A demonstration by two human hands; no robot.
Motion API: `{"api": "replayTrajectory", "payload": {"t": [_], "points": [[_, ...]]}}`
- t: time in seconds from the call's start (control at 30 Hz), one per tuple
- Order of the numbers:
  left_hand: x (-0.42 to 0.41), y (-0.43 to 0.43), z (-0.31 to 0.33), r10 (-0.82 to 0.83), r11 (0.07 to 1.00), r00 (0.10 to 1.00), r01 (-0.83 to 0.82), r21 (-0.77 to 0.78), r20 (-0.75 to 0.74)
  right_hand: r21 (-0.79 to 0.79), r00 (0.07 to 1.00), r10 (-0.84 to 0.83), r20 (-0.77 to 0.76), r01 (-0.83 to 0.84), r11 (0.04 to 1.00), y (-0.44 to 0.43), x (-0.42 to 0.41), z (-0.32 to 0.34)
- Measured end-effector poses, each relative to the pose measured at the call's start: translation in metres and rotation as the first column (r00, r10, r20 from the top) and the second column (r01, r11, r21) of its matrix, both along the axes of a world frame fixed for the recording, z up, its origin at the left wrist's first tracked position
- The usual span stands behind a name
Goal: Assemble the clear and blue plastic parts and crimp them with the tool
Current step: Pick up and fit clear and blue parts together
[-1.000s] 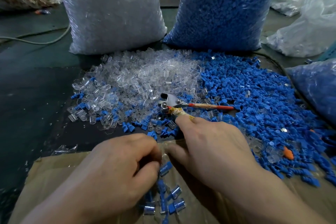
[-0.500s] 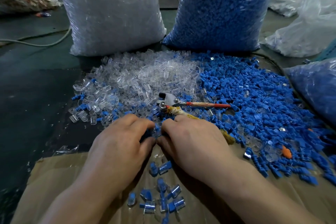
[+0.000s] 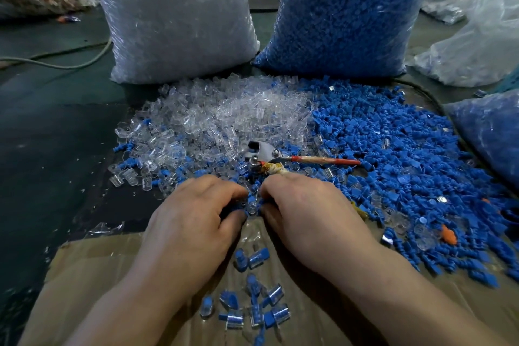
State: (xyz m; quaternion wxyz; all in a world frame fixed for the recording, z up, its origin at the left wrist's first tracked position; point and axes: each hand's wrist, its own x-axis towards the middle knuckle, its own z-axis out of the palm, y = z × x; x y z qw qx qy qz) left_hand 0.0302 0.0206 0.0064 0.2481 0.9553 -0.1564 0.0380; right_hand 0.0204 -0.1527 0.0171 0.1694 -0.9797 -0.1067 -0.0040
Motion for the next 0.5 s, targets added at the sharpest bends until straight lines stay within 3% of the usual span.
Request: {"api": "replayTrajectory", "payload": {"t": [0.27, 0.5], "points": [[0.0000, -0.0007, -0.0016, 0.027, 0.999, 1.000, -0.027, -0.033, 0.012, 0.038, 1.000, -0.027, 0.011, 0.027, 0.999, 0.0016, -0.0023, 0.0008], [-0.0008, 0.0008, -0.0029, 0.035, 0.995, 0.999, -0.033, -0.095, 0.018, 0.192, 0.997, -0.061, 0.042, 0.052, 0.980, -0.0007, -0.0076, 0.0035]]}}
